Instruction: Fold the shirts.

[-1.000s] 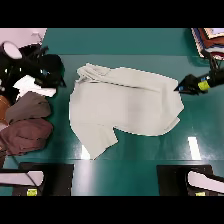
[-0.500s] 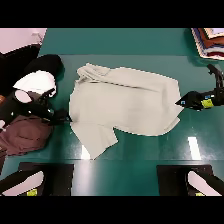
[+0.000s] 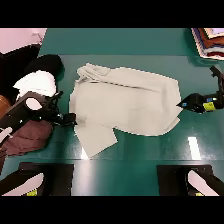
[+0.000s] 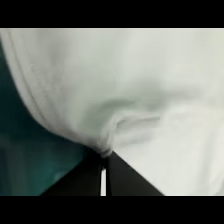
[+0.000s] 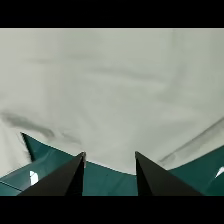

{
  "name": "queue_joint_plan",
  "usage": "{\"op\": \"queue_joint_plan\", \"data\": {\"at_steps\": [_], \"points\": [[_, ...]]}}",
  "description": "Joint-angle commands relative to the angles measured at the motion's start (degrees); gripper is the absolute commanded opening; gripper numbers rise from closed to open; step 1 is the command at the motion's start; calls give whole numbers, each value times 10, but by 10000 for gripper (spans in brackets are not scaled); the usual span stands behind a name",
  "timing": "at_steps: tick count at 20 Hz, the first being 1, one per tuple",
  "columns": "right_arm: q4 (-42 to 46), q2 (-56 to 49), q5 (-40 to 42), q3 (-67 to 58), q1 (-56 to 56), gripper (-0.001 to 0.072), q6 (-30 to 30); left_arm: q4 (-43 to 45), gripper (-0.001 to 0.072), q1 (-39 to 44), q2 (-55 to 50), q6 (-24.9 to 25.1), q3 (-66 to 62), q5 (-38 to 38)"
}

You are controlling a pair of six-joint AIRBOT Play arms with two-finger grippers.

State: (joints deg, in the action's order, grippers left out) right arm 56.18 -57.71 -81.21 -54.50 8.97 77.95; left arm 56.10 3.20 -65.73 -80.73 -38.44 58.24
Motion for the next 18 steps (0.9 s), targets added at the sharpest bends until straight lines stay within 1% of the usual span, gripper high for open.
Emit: {"op": "queue_joint_plan", "data": {"at_steps": [1, 5, 7, 9, 12, 16, 18], "points": [[29, 26, -7, 71, 76, 368, 1, 5, 24, 6, 19, -3, -40, 14], [34, 37, 28, 199, 218, 363, -4, 3, 24, 6, 32, -3, -69, 11], [3, 13, 54, 237, 247, 296, -40, 3, 24, 6, 31, -3, -69, 7], [-40, -18, 95, 251, 248, 295, -57, 3, 24, 6, 31, -3, -69, 9], [-42, -76, 142, 233, 212, 293, -60, 3, 24, 6, 31, -3, -69, 9], [-40, -131, 169, 187, 146, 282, -56, 3, 24, 6, 31, -3, -69, 10], [-35, -147, 172, 173, 125, 230, -49, 3, 25, 6, 31, -3, -69, 14]]}}
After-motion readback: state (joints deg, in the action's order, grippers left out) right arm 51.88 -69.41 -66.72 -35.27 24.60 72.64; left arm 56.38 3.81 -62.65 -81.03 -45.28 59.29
